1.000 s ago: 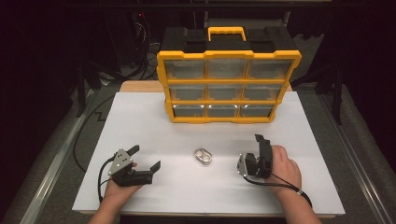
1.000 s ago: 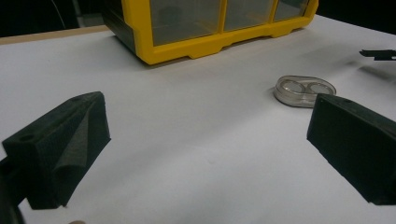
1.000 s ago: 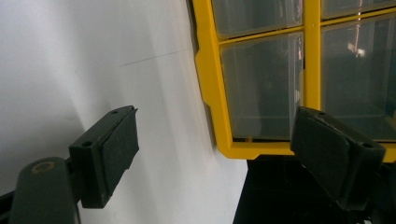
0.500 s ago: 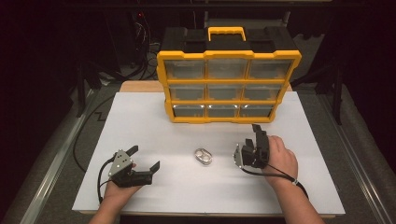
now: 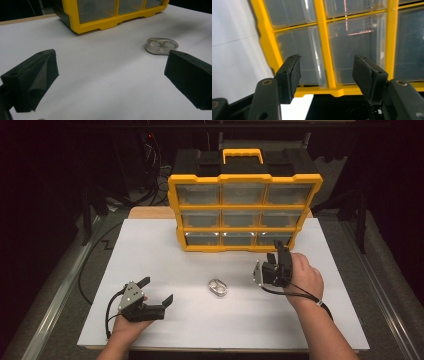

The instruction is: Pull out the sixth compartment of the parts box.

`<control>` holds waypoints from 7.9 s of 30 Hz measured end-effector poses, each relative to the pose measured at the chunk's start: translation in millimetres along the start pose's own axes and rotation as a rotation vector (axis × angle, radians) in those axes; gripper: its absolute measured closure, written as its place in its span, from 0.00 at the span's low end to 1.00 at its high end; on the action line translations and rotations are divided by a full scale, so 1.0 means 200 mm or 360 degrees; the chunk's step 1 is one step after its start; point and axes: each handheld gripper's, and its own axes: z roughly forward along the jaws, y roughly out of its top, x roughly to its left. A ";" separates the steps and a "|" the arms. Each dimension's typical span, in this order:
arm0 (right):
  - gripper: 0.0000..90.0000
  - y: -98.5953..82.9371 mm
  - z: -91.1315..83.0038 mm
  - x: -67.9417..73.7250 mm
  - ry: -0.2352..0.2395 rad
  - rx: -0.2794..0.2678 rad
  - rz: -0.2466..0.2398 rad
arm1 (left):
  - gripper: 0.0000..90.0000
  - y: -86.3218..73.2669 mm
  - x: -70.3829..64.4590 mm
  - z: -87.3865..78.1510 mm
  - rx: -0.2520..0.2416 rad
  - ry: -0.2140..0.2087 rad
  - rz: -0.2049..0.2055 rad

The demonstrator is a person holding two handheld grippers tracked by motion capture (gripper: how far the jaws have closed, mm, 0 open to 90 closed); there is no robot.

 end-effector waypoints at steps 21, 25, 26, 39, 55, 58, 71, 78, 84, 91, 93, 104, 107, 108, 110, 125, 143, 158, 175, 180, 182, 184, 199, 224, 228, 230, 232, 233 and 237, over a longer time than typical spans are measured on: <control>0.64 -0.02 0.12 -0.23 -0.0103 0.0042 0.0031 | 0.00 0.00 -0.01 0.00 0.0006 -0.0015 -0.0006; 0.65 -0.02 0.13 -0.26 -0.0111 0.0055 0.0011 | 0.00 0.00 -0.02 0.00 0.0009 -0.0027 0.0005; 0.66 -0.02 0.14 -0.27 -0.0117 0.0053 0.0014 | 0.00 0.00 -0.02 0.00 0.0006 -0.0028 0.0008; 0.76 0.01 0.23 -0.35 -0.0135 0.0079 -0.0113 | 0.00 0.00 -0.01 0.01 0.0000 -0.0034 -0.0003; 0.81 0.03 0.29 -0.36 -0.0126 0.0106 -0.0224 | 0.00 0.00 -0.01 0.01 0.0006 -0.0039 -0.0010; 0.82 0.03 0.29 -0.36 -0.0134 0.0100 -0.0235 | 0.00 0.00 -0.01 0.00 0.0003 -0.0036 -0.0011; 0.87 0.04 0.30 -0.34 -0.0180 0.0125 -0.0272 | 0.00 0.00 -0.01 0.00 0.0006 -0.0037 -0.0013; 0.88 0.05 0.30 -0.34 -0.0178 0.0137 -0.0264 | 0.00 0.00 -0.01 0.00 0.0004 -0.0041 -0.0017; 0.88 0.04 0.27 -0.34 -0.0183 0.0116 -0.0267 | 0.00 0.00 -0.01 0.00 -0.0016 -0.0043 -0.0024; 0.88 0.04 0.25 -0.34 -0.0172 0.0122 -0.0281 | 0.00 0.00 -0.01 0.00 -0.0017 -0.0044 -0.0019; 0.88 0.04 0.24 -0.34 -0.0174 0.0111 -0.0286 | 0.00 0.00 -0.01 -0.01 -0.0024 -0.0047 -0.0025; 0.88 0.02 0.16 -0.33 -0.0168 0.0089 -0.0309 | 0.00 0.01 -0.01 -0.01 -0.0031 -0.0045 -0.0010; 0.87 0.03 0.17 -0.33 -0.0164 0.0094 -0.0309 | 0.00 0.01 -0.01 0.00 -0.0018 -0.0040 0.0005; 0.86 0.03 0.17 -0.33 -0.0156 0.0101 -0.0304 | 0.00 0.01 -0.01 0.00 -0.0016 -0.0038 0.0007; 0.78 0.03 0.17 -0.33 -0.0144 0.0103 -0.0294 | 0.00 0.00 -0.01 0.00 -0.0011 -0.0033 0.0010; 0.43 0.03 0.18 -0.36 -0.0064 0.0097 -0.0165 | 0.00 0.00 -0.02 0.01 -0.0004 -0.0028 0.0042; 0.62 -0.03 0.20 -0.36 -0.0013 0.0145 -0.0176 | 0.00 0.00 -0.03 0.01 -0.0008 -0.0032 0.0048; 0.86 -0.04 0.18 -0.36 -0.0099 0.0144 -0.0231 | 0.00 0.00 -0.02 0.01 -0.0010 -0.0043 0.0034; 0.86 -0.06 0.04 -0.34 -0.0077 0.0116 -0.0257 | 0.00 0.00 -0.02 0.01 -0.0016 -0.0055 0.0021; 0.86 -0.07 0.00 -0.33 -0.0078 0.0112 -0.0247 | 0.00 0.00 -0.02 0.01 -0.0016 -0.0056 0.0025; 0.86 -0.07 -0.02 -0.33 -0.0079 0.0108 -0.0255 | 0.00 0.00 -0.02 0.01 -0.0014 -0.0057 0.0024; 0.87 -0.08 -0.03 -0.33 -0.0080 0.0100 -0.0264 | 0.00 0.00 -0.02 0.01 -0.0013 -0.0057 0.0023; 0.86 -0.09 -0.15 -0.30 -0.0077 0.0070 -0.0268 | 0.00 0.00 -0.02 0.01 -0.0018 -0.0066 0.0022; 0.86 -0.13 -0.21 -0.25 -0.0101 0.0046 -0.0257 | 0.00 0.00 -0.03 0.01 -0.0007 -0.0075 0.0034; 0.85 -0.13 -0.21 -0.25 -0.0107 0.0044 -0.0252 | 0.00 0.00 -0.03 0.02 -0.0006 -0.0074 0.0033; 0.79 -0.13 -0.21 -0.24 -0.0097 0.0042 -0.0236 | 0.00 0.00 -0.03 0.02 0.0002 -0.0078 0.0040; 0.72 -0.13 -0.21 -0.24 -0.0082 0.0043 -0.0234 | 0.00 0.00 -0.03 0.02 -0.0014 -0.0077 0.0032; 0.70 -0.13 -0.21 -0.23 -0.0080 0.0043 -0.0234 | 0.00 0.00 -0.03 0.02 -0.0017 -0.0076 0.0029; 0.62 -0.13 -0.23 -0.22 -0.0047 0.0035 -0.0212 | 0.00 0.00 -0.03 0.02 -0.0008 -0.0075 0.0031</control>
